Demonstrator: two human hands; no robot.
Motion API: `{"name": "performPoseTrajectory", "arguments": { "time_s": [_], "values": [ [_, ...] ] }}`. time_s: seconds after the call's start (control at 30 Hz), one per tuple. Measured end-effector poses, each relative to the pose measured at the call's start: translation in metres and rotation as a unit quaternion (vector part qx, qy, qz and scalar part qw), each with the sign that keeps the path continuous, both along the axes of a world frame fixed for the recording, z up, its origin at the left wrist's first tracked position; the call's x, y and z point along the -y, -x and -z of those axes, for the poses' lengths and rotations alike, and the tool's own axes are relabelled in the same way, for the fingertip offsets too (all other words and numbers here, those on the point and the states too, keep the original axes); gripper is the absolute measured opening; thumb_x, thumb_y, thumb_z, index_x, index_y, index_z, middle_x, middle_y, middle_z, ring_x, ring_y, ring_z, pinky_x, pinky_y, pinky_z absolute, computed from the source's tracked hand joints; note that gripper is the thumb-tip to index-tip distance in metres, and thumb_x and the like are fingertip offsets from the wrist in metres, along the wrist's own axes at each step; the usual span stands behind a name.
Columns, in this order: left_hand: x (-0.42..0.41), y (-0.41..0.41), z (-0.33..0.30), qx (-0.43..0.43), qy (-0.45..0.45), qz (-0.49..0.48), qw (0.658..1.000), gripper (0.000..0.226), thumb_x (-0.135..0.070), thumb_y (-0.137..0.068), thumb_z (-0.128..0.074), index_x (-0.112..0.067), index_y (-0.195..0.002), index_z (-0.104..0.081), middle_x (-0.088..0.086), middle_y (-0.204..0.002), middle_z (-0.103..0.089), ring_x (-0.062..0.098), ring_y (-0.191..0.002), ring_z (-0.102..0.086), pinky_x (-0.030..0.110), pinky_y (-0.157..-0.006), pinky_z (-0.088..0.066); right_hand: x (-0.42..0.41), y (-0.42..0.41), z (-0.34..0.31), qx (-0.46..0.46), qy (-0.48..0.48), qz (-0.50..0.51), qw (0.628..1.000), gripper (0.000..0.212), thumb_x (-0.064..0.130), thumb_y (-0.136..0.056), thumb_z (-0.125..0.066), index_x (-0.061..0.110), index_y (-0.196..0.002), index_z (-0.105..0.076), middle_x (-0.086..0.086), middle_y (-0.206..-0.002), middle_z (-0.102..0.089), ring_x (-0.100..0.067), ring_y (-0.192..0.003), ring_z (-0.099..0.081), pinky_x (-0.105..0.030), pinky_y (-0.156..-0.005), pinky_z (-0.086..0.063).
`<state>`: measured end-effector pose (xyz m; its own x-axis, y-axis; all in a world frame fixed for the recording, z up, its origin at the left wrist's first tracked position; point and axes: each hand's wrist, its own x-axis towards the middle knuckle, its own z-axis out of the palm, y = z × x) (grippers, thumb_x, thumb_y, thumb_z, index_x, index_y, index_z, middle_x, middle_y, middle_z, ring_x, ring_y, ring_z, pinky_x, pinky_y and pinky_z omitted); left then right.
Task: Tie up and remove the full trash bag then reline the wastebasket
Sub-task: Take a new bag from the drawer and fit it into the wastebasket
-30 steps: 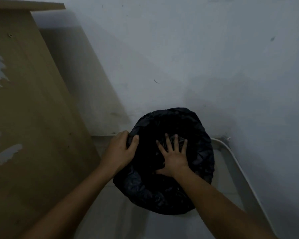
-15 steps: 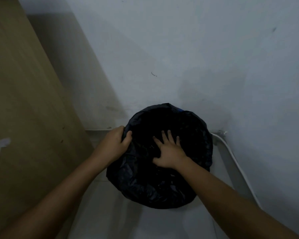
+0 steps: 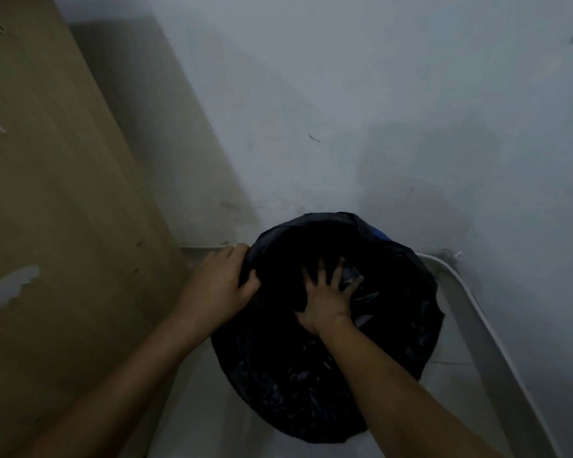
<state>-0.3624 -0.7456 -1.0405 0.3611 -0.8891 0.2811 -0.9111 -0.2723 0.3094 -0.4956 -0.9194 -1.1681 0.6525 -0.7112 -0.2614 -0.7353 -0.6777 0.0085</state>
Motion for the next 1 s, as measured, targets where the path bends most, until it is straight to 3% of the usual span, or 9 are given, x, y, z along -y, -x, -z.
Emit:
{"name": "performPoseTrajectory", "arguments": {
  "time_s": [0.23,0.43,0.53,0.67,0.73,0.8,0.87,0.93,1.0],
  "values": [
    [0.009,0.004,0.004,-0.006,-0.005,0.004,1.0,0.023,-0.032,-0.098,-0.059,-0.028,-0.112,-0.042,-0.001,-0.093,-0.059,0.029,-0.084,-0.056,0.043,-0.064,-0.043,0.018,-0.006,0.028,-0.002,0.05,0.046,0.998,0.091,0.083,-0.098,-0.016,0.034,-0.168,0.015,-0.009,-0.174,0.028,-0.052,-0.155,0.029,-0.085,-0.113,0.009],
    [0.022,0.003,0.009,-0.066,0.022,0.007,0.998,0.023,-0.024,-0.102,-0.058,-0.025,-0.116,-0.039,0.004,-0.084,-0.062,0.031,-0.075,-0.061,0.043,-0.061,-0.049,0.032,0.008,0.006,0.116,-0.062,0.049,0.99,0.074,0.056,-0.107,-0.033,0.031,-0.171,-0.006,-0.007,-0.179,0.005,-0.04,-0.161,0.019,-0.077,-0.122,0.006],
    [0.024,0.002,0.013,-0.074,0.024,-0.004,0.997,0.021,-0.022,-0.103,-0.056,-0.024,-0.115,-0.039,0.004,-0.082,-0.06,0.033,-0.075,-0.061,0.045,-0.062,-0.05,0.019,0.01,-0.015,0.199,-0.143,0.091,0.965,0.068,0.042,-0.107,-0.039,0.022,-0.169,-0.019,-0.012,-0.175,-0.02,-0.041,-0.161,-0.006,-0.069,-0.126,-0.013],
    [0.024,-0.002,0.012,-0.071,0.015,-0.018,0.997,0.022,-0.022,-0.102,-0.056,-0.025,-0.113,-0.037,0.007,-0.085,-0.06,0.038,-0.079,-0.062,0.049,-0.066,-0.053,-0.009,0.015,-0.027,0.353,0.043,0.071,0.932,0.043,0.039,-0.1,-0.041,0.012,-0.128,-0.059,-0.012,-0.121,-0.064,-0.035,-0.114,-0.056,-0.047,-0.089,-0.049],
    [0.026,-0.002,0.011,-0.078,0.016,-0.019,0.997,0.022,-0.022,-0.101,-0.055,-0.026,-0.112,-0.037,0.007,-0.087,-0.061,0.038,-0.081,-0.062,0.05,-0.067,-0.054,-0.022,0.014,-0.033,0.439,0.02,-0.005,0.898,0.035,0.044,-0.103,-0.038,0.014,-0.109,-0.056,-0.008,-0.1,-0.064,-0.031,-0.092,-0.062,-0.041,-0.069,-0.05],
    [0.028,0.0,0.011,-0.075,0.016,-0.023,0.997,0.021,-0.024,-0.1,-0.055,-0.026,-0.112,-0.037,0.007,-0.088,-0.063,0.038,-0.082,-0.063,0.05,-0.067,-0.054,-0.029,0.006,-0.032,0.359,-0.05,-0.1,0.927,0.047,0.056,-0.108,-0.036,0.016,-0.125,-0.055,-0.01,-0.111,-0.069,-0.032,-0.104,-0.065,-0.044,-0.08,-0.055],
    [0.03,0.002,0.011,-0.074,0.022,-0.028,0.997,0.02,-0.028,-0.1,-0.054,-0.026,-0.111,-0.038,0.007,-0.09,-0.063,0.038,-0.084,-0.064,0.049,-0.068,-0.053,-0.028,-0.001,-0.017,0.196,-0.079,-0.141,0.967,0.071,0.07,-0.105,-0.025,0.024,-0.156,-0.041,-0.009,-0.158,-0.05,-0.039,-0.152,-0.034,-0.058,-0.125,-0.026],
    [0.03,0.003,0.013,-0.07,0.022,-0.04,0.997,0.02,-0.039,-0.101,-0.051,-0.027,-0.111,-0.038,0.006,-0.098,-0.06,0.035,-0.088,-0.062,0.048,-0.072,-0.053,-0.022,-0.004,0.0,0.101,-0.113,-0.101,0.983,0.088,0.085,-0.096,-0.015,0.036,-0.169,-0.013,0.003,-0.179,-0.005,-0.044,-0.161,0.016,-0.071,-0.123,0.016],
    [0.029,0.003,0.015,-0.067,0.02,-0.04,0.997,0.021,-0.046,-0.101,-0.043,-0.029,-0.113,-0.039,0.004,-0.1,-0.056,0.033,-0.093,-0.058,0.05,-0.078,-0.052,-0.016,-0.005,0.014,0.059,-0.128,-0.056,0.988,0.098,0.096,-0.086,-0.012,0.045,-0.168,0.005,0.011,-0.176,0.019,-0.045,-0.156,0.033,-0.078,-0.116,0.021]
  ]
}}
